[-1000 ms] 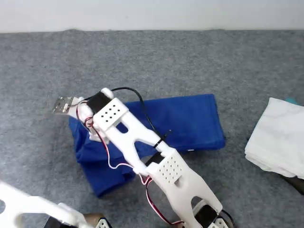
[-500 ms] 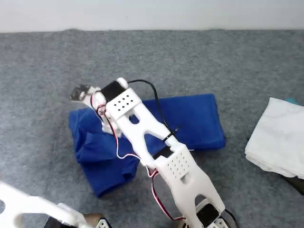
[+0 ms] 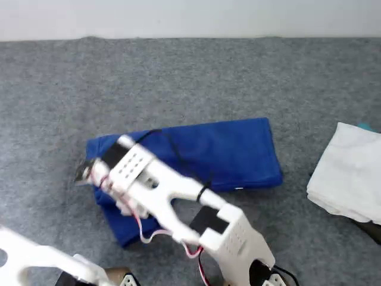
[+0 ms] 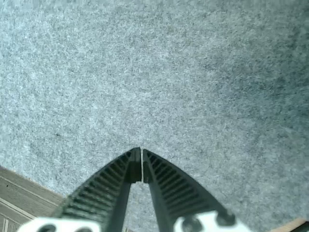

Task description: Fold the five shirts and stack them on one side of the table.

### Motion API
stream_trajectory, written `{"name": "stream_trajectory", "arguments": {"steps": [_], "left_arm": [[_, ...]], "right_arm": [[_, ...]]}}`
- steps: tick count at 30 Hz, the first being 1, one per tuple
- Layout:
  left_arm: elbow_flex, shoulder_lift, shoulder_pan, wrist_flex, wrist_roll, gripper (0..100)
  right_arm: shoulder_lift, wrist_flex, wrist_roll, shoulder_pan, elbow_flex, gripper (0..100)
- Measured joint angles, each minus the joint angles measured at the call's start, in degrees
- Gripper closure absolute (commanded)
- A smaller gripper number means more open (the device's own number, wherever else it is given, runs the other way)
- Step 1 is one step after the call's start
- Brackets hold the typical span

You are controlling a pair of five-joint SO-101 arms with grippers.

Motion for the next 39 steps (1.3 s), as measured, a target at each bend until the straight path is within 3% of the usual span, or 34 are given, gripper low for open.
{"name": "stream_trajectory", "arguments": {"steps": [6, 14, 17, 25, 34, 39], "left_arm": [[0.0, 0.0, 0.0, 0.0, -0.18, 98], [0.0, 0.0, 0.0, 0.0, -0.18, 98], [0.0, 0.0, 0.0, 0.0, -0.18, 98], [0.0, 0.0, 0.0, 0.0, -0.18, 98], [0.0, 0.0, 0.0, 0.0, -0.26, 98], [0.0, 0.0, 0.0, 0.0, -0.26, 98]], "right_arm": [[-0.09, -0.44, 0.0, -6.77, 0.88, 71.0], [7.38, -2.9, 0.0, -9.67, 0.88, 71.1], [9.32, -3.87, -0.09, -9.76, 0.88, 73.8], [10.73, -4.92, 2.29, -9.32, -0.26, 99.4], [11.96, -4.57, 3.6, -6.24, -0.79, 99.0], [12.84, -0.09, 3.78, -3.25, -9.05, 99.0]]}}
